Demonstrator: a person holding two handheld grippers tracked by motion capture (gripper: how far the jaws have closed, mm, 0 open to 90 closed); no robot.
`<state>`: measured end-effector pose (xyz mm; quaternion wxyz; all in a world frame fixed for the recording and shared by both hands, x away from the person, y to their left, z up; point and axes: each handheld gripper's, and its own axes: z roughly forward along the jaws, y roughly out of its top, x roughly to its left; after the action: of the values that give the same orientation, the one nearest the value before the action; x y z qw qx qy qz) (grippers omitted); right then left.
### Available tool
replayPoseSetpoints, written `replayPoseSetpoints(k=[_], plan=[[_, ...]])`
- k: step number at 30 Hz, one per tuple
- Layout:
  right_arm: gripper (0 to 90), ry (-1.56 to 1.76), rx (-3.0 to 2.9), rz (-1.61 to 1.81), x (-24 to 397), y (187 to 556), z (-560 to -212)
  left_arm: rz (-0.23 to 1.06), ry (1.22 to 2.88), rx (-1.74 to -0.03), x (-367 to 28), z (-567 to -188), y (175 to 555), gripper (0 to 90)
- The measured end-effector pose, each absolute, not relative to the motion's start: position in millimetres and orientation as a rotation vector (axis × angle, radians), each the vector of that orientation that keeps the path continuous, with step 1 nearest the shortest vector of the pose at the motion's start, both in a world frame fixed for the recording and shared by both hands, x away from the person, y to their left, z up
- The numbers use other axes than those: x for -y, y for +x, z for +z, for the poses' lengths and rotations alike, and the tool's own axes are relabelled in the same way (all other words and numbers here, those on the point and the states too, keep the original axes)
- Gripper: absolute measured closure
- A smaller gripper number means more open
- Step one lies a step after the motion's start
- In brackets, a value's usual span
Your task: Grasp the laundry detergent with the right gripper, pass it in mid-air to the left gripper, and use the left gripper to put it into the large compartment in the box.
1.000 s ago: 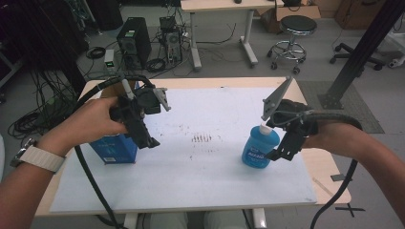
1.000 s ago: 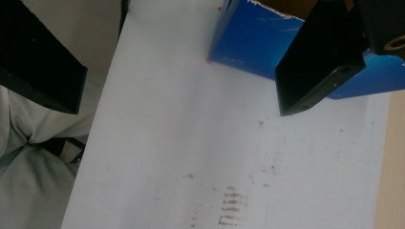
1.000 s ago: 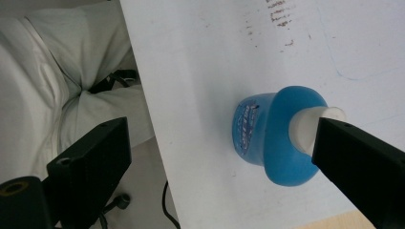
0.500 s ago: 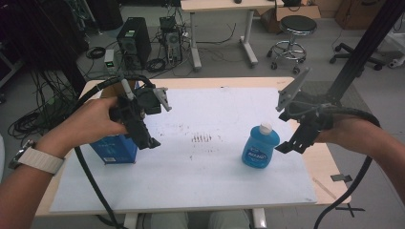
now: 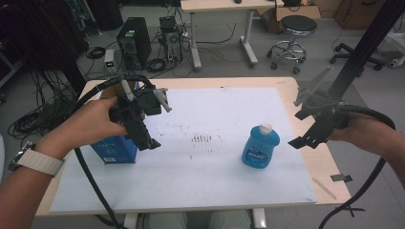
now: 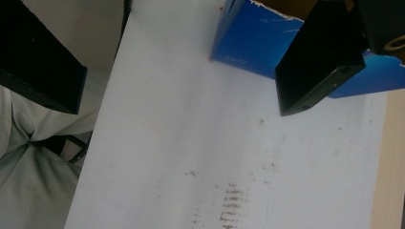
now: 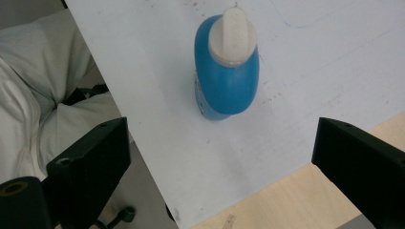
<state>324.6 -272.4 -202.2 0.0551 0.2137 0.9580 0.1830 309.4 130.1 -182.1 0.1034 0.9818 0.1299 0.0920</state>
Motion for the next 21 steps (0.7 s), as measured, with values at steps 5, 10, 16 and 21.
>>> replayPoseSetpoints(k=[5, 10, 16, 21], plan=[[5.7, 0.672, -2.893, 0.575, 279, 326, -204, 0.27, 2.905, -0.375, -130, -182, 310, 4.2], [5.7, 0.687, -2.884, 0.575, 284, 326, -211, 0.273, 2.895, -0.381, -128, -183, 311, 4.2], [5.6, 0.695, -2.893, 0.579, 286, 326, -220, 0.273, 2.899, -0.379, -127, -183, 311, 4.2], [5.6, 0.706, -2.894, 0.592, 287, 326, -224, 0.272, 2.898, -0.38, -127, -184, 311, 4.2]])
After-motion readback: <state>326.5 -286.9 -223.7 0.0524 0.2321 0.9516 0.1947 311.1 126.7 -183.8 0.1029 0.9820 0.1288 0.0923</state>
